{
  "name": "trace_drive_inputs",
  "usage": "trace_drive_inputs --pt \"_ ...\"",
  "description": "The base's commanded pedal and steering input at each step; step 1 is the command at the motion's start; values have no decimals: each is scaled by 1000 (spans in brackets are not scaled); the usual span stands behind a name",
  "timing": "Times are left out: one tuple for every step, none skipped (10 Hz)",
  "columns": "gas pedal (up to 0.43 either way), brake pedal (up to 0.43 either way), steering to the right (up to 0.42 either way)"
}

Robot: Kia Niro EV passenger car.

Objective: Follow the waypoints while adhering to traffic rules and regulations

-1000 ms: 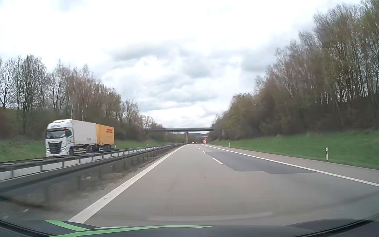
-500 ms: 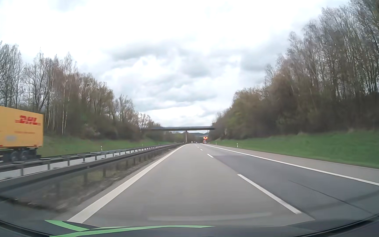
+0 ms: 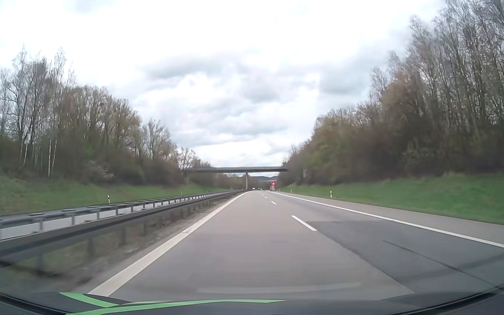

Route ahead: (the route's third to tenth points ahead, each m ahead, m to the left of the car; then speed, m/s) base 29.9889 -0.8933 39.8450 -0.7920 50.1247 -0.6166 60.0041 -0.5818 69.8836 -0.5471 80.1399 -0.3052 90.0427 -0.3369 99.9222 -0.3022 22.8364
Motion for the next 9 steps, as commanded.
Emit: trace_drive_inputs --pt "150 0 0" --pt "150 0 0" --pt "150 0 0" --pt "150 0 0" --pt "157 0 0" --pt "157 0 0" --pt "157 0 0" --pt "157 0 0" --pt "157 0 0"
